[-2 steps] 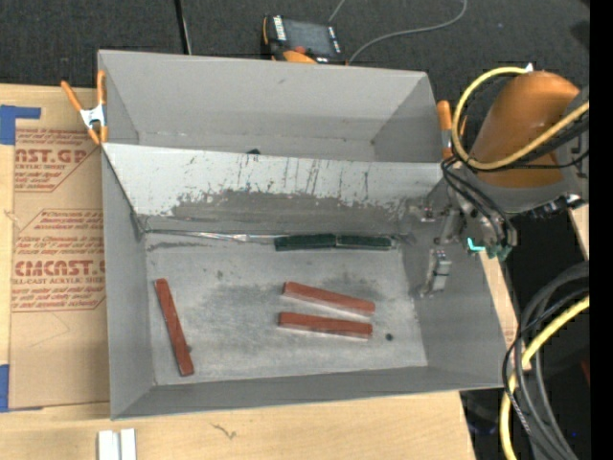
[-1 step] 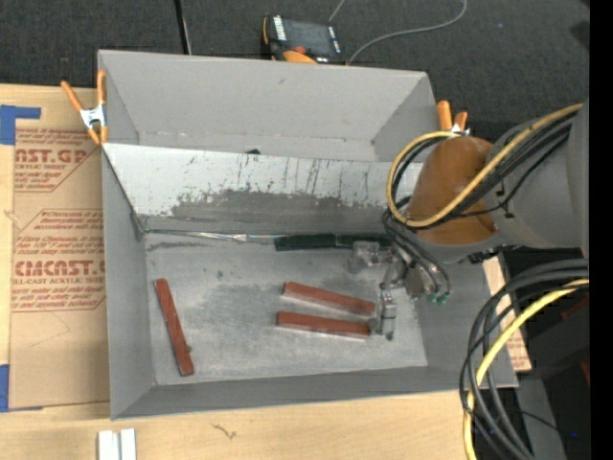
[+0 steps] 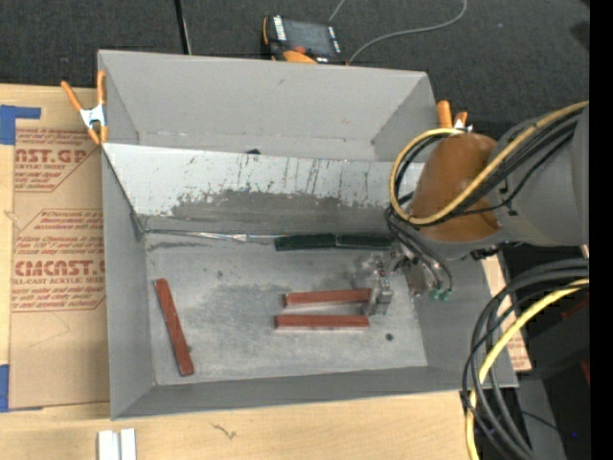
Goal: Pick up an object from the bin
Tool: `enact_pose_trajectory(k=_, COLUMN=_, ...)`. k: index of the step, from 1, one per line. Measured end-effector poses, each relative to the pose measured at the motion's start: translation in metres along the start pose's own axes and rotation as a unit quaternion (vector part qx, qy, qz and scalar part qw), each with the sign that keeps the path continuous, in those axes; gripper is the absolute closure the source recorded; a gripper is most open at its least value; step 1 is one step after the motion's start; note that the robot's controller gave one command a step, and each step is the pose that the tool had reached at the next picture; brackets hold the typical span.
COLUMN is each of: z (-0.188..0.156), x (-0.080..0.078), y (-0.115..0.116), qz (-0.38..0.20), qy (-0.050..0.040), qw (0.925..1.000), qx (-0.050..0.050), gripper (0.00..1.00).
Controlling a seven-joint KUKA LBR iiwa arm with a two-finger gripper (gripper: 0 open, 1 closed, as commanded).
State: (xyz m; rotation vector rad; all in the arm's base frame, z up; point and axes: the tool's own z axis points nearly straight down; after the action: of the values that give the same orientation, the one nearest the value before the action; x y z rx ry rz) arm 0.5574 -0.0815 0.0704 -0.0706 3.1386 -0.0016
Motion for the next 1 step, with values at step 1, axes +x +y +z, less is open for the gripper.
enact_pose_trajectory(k=1, z=-0.1212, x=-0.0069, y=0.0298, qz=0.017, qy=-0.0038, qw=0.9999, qx=-0.001, gripper=1.0)
